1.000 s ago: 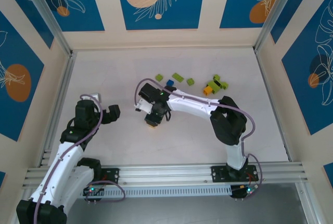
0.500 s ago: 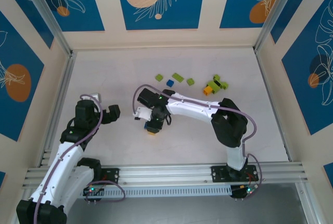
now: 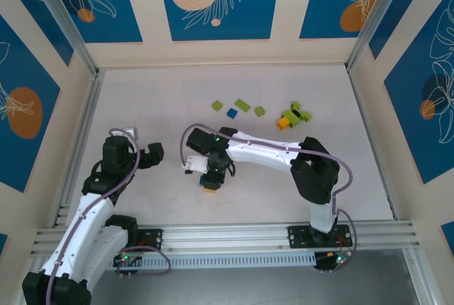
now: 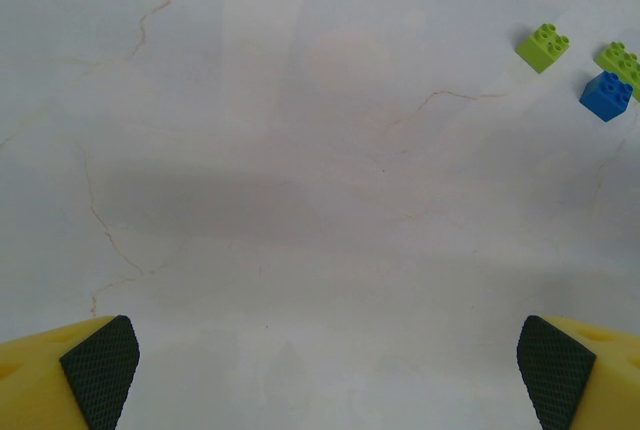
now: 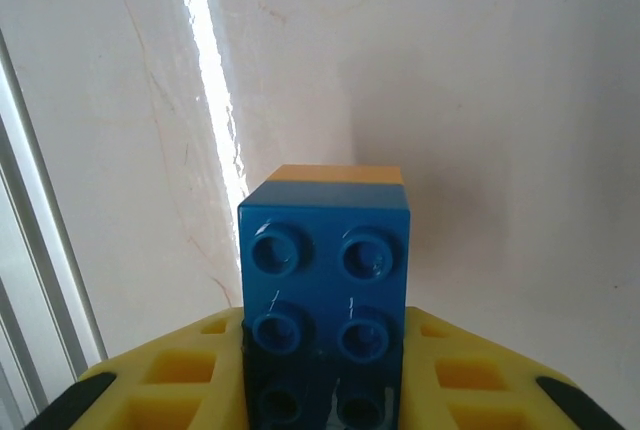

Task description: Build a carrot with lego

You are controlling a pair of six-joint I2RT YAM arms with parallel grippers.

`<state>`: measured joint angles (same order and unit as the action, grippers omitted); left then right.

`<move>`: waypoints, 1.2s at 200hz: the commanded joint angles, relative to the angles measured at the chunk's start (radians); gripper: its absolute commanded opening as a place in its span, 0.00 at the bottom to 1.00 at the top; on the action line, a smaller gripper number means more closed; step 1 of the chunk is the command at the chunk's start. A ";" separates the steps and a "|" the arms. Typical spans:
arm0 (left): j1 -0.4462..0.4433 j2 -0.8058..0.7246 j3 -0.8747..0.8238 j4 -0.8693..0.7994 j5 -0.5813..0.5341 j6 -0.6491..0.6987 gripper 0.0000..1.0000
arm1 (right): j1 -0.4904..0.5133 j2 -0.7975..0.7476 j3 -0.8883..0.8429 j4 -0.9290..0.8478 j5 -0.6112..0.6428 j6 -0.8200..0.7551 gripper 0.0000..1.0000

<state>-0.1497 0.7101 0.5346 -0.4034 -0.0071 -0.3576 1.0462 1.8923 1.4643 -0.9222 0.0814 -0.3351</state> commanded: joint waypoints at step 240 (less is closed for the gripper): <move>0.024 -0.001 -0.009 0.023 0.032 0.010 1.00 | -0.393 0.042 0.281 0.064 0.089 0.106 0.78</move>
<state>-0.1459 0.7101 0.5346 -0.4030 0.0006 -0.3576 0.7368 1.7748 1.6123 -0.8585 0.1253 -0.2108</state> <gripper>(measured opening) 0.999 0.782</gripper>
